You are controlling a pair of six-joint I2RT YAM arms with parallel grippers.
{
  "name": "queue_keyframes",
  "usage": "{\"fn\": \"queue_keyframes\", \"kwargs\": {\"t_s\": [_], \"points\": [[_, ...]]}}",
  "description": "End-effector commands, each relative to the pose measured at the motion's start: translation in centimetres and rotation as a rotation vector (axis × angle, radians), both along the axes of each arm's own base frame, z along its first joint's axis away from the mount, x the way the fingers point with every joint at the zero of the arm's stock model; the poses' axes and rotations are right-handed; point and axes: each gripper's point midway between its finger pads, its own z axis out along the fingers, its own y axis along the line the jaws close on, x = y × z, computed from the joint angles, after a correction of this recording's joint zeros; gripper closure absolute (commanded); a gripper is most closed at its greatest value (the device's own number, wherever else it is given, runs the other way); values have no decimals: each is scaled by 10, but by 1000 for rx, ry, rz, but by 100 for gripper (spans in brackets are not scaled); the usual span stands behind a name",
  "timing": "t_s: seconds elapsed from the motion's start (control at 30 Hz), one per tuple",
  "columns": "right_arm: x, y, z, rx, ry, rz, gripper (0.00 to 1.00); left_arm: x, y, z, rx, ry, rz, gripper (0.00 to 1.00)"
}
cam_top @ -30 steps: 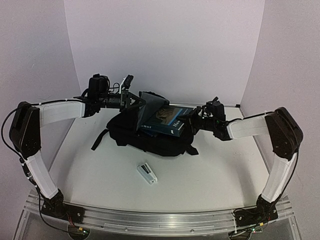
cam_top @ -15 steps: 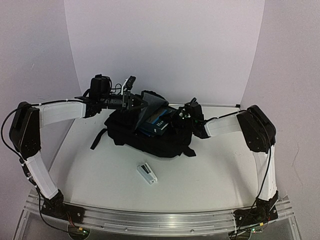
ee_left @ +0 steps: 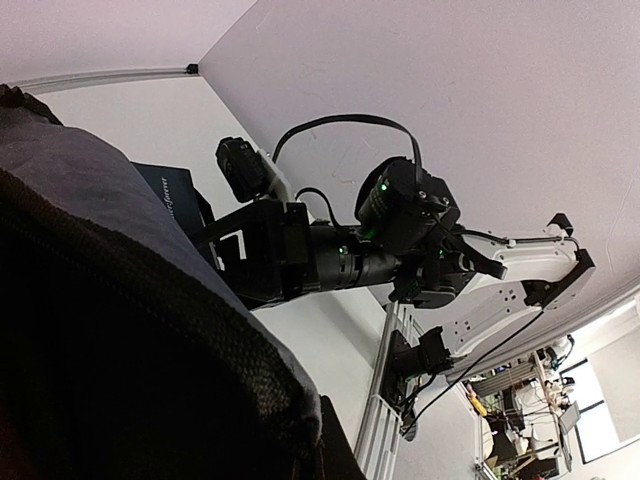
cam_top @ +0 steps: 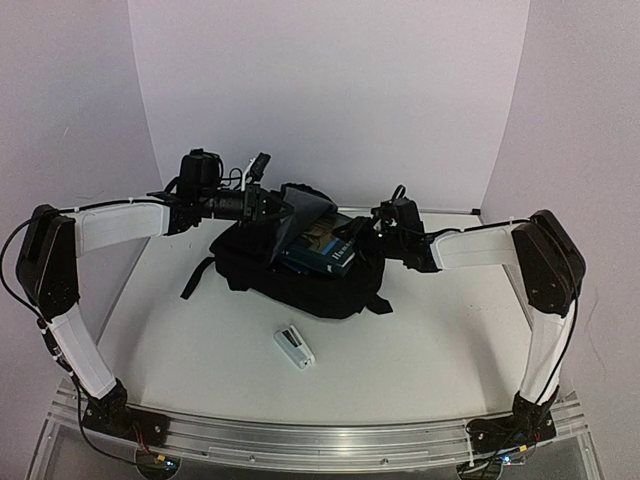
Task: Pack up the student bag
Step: Place the book in the student bag.
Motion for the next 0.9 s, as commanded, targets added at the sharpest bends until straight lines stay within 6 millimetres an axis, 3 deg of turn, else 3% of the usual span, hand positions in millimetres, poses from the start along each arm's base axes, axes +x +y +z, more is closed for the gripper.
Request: {"fn": "queue_keyframes", "kwargs": {"t_s": [0.0,0.1,0.23,0.4,0.47,0.6,0.73,0.77,0.87], "points": [[-1,-8,-9,-81,-5,-23,47,-16,0,53,-65,-147,-38,100],[-1,4,-13,-90,-5,0,51,-16,0,53,-65,-147,-39,100],[0,21,-1,-110,-32,24,49,-14,0,51,-62,-143,-33,100],[-8,-23,20,-301,-74,-86,29,-5,3,44,-23,-128,29,100],[-18,-38,18,-385,-56,-79,22,2,3,33,-1,-107,56,100],[-34,-45,16,-493,-22,-10,14,9,-1,13,27,-45,59,100],[-50,-43,21,-475,-20,55,7,7,-1,5,40,-42,48,99],[-52,-41,24,-460,-24,68,7,5,-2,4,49,-50,39,97],[-51,-32,27,-398,-42,81,7,1,-6,-10,144,-86,65,69]]}}
